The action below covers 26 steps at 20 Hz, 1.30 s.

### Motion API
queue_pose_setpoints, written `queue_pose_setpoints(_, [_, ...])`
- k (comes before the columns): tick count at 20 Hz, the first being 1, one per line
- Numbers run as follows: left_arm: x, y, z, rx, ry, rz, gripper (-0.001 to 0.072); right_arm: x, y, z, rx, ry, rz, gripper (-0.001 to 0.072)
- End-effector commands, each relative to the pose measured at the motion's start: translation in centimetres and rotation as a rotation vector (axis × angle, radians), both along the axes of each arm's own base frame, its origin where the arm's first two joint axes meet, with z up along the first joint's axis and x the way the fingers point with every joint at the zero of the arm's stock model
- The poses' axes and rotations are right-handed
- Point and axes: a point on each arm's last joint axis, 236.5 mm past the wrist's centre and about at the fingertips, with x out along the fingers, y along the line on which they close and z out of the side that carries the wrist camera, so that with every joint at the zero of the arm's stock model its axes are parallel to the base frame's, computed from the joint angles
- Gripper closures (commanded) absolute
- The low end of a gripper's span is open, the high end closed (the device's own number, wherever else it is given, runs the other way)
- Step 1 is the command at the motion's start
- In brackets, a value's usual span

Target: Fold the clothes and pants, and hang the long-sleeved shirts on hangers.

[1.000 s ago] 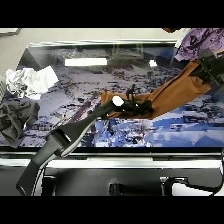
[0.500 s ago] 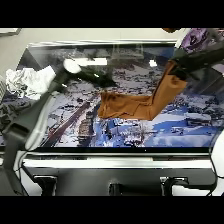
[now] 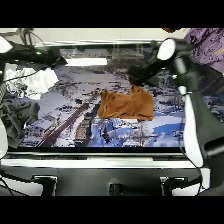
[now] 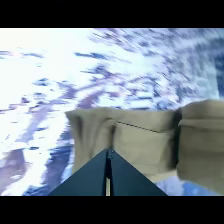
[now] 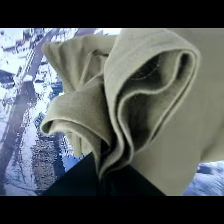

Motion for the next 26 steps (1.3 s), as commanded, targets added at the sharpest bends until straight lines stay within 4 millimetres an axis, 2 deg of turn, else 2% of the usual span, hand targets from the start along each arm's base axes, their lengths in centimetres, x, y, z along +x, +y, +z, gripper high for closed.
queue_pose_setpoints(1, [-0.8,3.6,0.5,0.021,0.025,0.042,0.0688,0.1,4.2,-4.0,-0.005,0.04,0.031,0.0686])
queue_pose_setpoints(5, [-0.9,4.5,0.3,0.026,0.034,0.051,0.0688,-0.9,7.3,-7.9,-0.004,0.115,0.081,0.0686])
queue_pose_setpoints(11, [-0.9,4.6,0.3,0.026,0.035,0.052,0.0688,-0.6,9.2,-11.4,0.0,0.142,0.086,0.0685])
queue_pose_setpoints(13, [-0.9,4.6,0.3,0.026,0.035,0.052,0.0688,-0.2,9.8,-11.8,0.024,0.139,0.08,0.0684])
queue_pose_setpoints(14, [-0.9,4.6,0.3,0.026,0.035,0.052,0.0688,0.0,10.2,-11.8,0.042,0.132,0.077,0.0661])
queue_pose_setpoints(16, [-0.9,4.6,0.2,0.026,0.036,0.052,0.0688,0.5,10.9,-11.3,0.077,0.104,0.082,0.0521])
queue_pose_setpoints(17, [-0.9,4.6,0.2,0.026,0.037,0.052,0.0688,0.5,11.6,-10.9,0.102,0.091,0.11,0.0455])
queue_pose_setpoints(18, [-0.9,4.6,0.0,0.025,0.041,0.053,0.0688,0.2,12.2,-10.5,0.128,0.09,0.137,0.0435])
queue_pose_setpoints(19, [-0.9,4.6,-0.2,0.025,0.046,0.054,0.0688,-0.3,12.7,-9.9,0.148,0.09,0.168,0.038])
queue_pose_setpoints(20, [-0.9,4.6,-0.5,0.024,0.052,0.054,0.0688,-0.7,12.5,-9.3,0.146,0.088,0.185,0.0288])
queue_pose_setpoints(21, [-0.9,4.6,-0.7,0.024,0.059,0.054,0.0688,-0.5,11.8,-8.4,0.13,0.063,0.202,0.0242])
queue_pose_setpoints(23, [-1.0,4.6,-0.9,0.024,0.065,0.053,0.0688,0.3,9.4,-5.7,0.107,-0.003,0.205,0.023])
queue_pose_setpoints(24, [-1.0,4.6,-0.9,0.024,0.064,0.054,0.0687,1.1,7.2,-4.3,0.098,-0.032,0.188,0.0226])
queue_pose_setpoints(26, [-1.0,4.6,-0.9,0.024,0.065,0.053,0.0688,2.5,1.3,-1.3,0.085,-0.07,0.134,0.0136])
